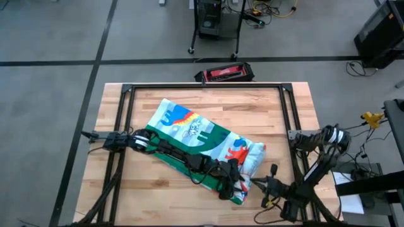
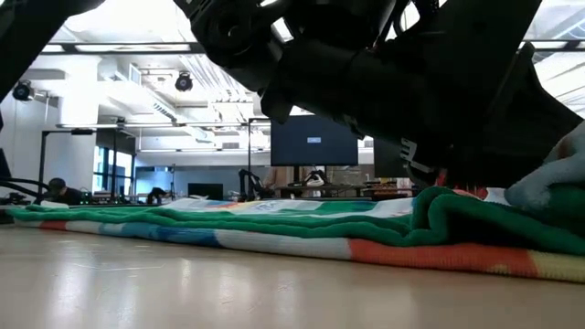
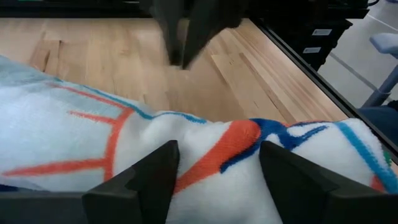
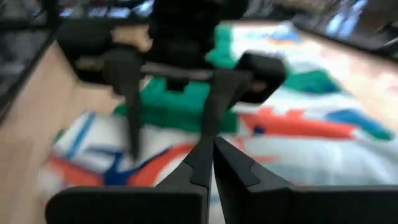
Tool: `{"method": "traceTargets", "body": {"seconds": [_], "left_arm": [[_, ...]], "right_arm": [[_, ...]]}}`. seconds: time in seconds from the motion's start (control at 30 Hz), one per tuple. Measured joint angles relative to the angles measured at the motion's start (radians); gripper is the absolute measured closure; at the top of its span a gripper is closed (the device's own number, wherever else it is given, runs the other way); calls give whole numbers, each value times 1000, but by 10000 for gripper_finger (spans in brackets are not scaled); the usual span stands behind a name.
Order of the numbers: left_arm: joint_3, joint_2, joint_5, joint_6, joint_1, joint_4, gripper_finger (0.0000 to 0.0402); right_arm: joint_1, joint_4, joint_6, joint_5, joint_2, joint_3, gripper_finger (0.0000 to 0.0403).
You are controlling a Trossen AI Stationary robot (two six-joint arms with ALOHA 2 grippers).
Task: Roll towel
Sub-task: Roll the green towel
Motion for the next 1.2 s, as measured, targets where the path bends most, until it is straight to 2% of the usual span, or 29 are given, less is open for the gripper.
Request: {"method": "traceTargets", "body": {"seconds": [0.1,0.33,0.47,0.7,0.93,1.07,1.2], "left_arm": [[0,0,0,0,0,0,178],[0,0,1,0,0,0,174],[-1,0,6,4,0,0,179],[-3,-18,34,21,-1,-13,172],[-5,-53,65,56,1,7,177],[-5,-73,135,58,17,45,178],[-4,-99,136,108,48,44,173]], "right_arm": [[-34,-20,24,-44,0,-9,364],[-89,-18,-37,-21,-27,-12,237],[-109,-14,-40,-57,-27,-36,197],[-88,0,51,-99,-27,-82,184],[-101,84,-36,-125,-18,-95,191],[-107,90,-34,-144,-6,-95,182],[-107,98,-35,-143,-5,-95,171]]}}
